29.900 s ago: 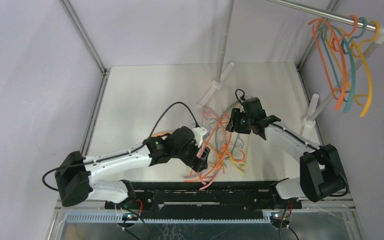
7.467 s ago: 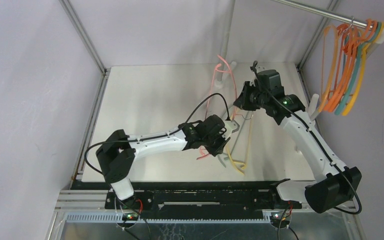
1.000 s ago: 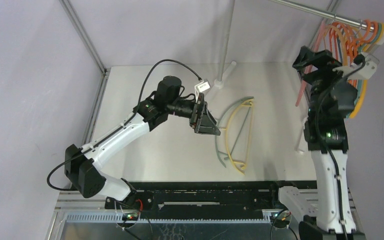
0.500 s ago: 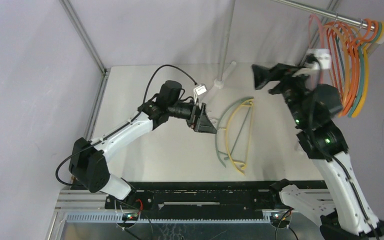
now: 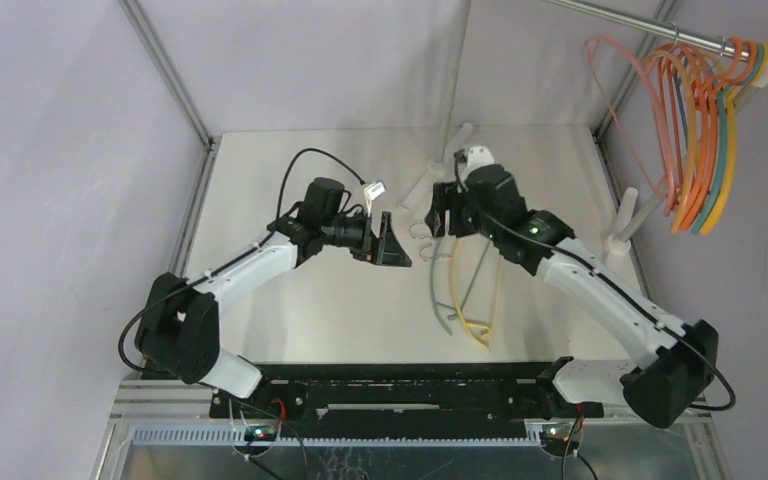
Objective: Organize the hangers
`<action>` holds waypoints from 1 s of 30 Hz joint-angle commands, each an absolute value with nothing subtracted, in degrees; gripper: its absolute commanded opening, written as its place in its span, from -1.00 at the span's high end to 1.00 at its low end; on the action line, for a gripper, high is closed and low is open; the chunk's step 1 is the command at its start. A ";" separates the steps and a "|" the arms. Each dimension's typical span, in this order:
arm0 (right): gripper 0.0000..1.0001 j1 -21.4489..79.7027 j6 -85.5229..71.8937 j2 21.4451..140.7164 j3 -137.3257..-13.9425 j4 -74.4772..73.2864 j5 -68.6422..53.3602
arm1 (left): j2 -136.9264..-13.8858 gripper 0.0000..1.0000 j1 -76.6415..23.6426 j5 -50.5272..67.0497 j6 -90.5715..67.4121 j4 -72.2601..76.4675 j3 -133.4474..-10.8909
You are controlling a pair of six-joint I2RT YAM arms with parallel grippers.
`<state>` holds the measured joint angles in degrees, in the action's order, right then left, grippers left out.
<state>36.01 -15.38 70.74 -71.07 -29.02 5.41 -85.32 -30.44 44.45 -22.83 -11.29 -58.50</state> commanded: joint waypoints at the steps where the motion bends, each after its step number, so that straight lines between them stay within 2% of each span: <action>1: -0.45 36.03 -22.50 72.52 -63.79 -33.41 5.15 | -82.02 -0.99 -29.17 42.95 -24.17 -7.82 -56.60; 9: -0.39 36.04 -25.29 77.35 -54.03 -28.27 4.53 | -79.76 -0.99 -28.13 42.17 -24.27 -7.47 -55.47; 18: -0.27 36.38 -25.95 85.62 -50.34 -24.93 4.44 | -78.69 -0.99 -26.33 42.27 -24.43 -7.17 -53.69; 23: -0.23 36.83 -27.34 87.57 -48.99 -25.10 9.61 | -78.19 -0.99 -25.25 42.92 -24.40 -7.22 -53.04; 30: -0.17 38.06 -28.38 90.50 -47.18 -24.25 9.67 | -77.78 -0.99 -23.83 43.70 -24.08 -7.38 -52.21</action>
<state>36.75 -26.41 89.58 -48.40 -26.57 8.05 -80.03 -24.93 42.39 -24.01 -9.10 -53.19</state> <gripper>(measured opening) 0.593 0.994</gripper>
